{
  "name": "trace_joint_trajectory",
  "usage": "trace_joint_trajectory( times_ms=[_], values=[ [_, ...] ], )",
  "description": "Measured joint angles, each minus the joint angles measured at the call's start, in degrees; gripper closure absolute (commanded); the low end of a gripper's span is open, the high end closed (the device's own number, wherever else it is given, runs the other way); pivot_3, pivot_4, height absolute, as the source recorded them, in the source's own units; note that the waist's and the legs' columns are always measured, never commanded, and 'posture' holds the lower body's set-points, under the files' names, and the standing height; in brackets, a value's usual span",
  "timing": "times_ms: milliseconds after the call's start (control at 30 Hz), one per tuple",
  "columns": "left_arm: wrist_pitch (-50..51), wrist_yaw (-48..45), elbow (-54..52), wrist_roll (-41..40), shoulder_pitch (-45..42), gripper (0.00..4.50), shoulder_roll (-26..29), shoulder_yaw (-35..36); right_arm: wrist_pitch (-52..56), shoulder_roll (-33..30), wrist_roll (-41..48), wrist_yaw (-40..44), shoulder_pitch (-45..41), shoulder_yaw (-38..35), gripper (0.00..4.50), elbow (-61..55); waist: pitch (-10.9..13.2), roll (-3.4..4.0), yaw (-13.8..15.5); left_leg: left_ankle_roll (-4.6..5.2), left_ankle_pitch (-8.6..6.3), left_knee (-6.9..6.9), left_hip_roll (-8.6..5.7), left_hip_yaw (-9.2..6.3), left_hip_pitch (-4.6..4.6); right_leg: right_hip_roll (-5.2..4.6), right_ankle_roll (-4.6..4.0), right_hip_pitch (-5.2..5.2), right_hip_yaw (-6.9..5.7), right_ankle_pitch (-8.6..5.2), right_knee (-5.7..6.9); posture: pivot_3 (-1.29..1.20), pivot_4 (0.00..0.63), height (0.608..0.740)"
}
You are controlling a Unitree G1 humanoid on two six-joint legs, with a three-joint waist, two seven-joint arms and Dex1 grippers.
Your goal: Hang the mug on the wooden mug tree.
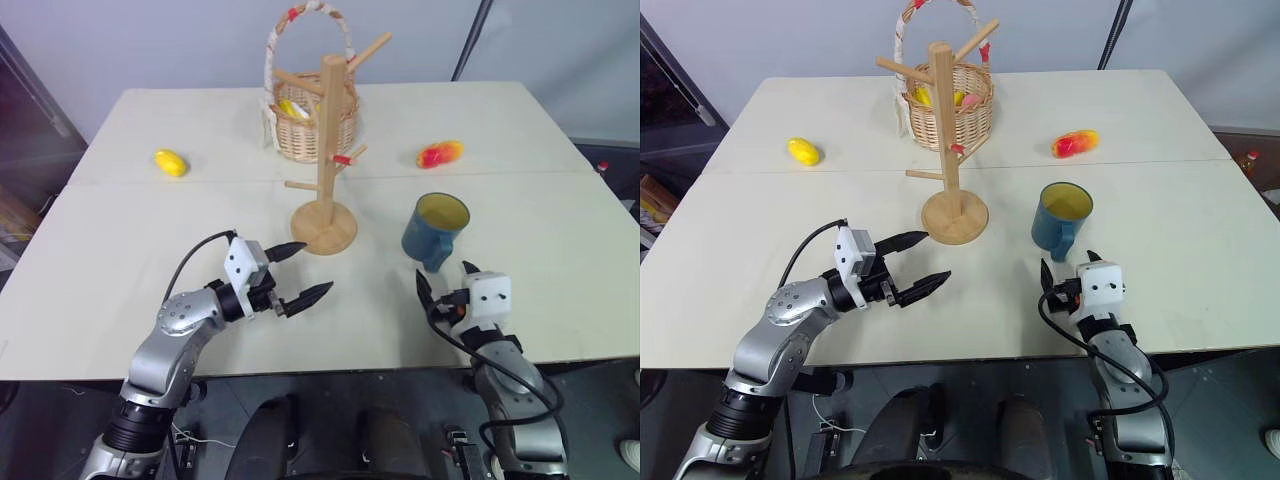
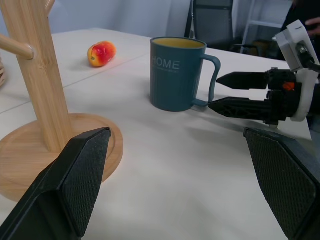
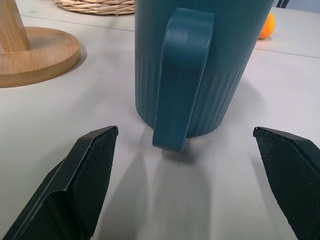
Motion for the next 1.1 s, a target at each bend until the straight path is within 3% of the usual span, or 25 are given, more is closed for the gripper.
trace_joint_trajectory(
  times_ms=[1100],
  values=[
    [-1.3,-0.3,0.1,1.0,-0.1,0.0,-0.5,0.0,0.6,0.2,-2.7,-8.6,-5.4,-5.5,0.03,6.1,0.0,0.0,0.0,0.01,0.01,0.02,0.0,0.01,0.01,0.16,0.08,0.0,0.01,0.04,0.06,0.0,0.15,0.74]
  ],
)
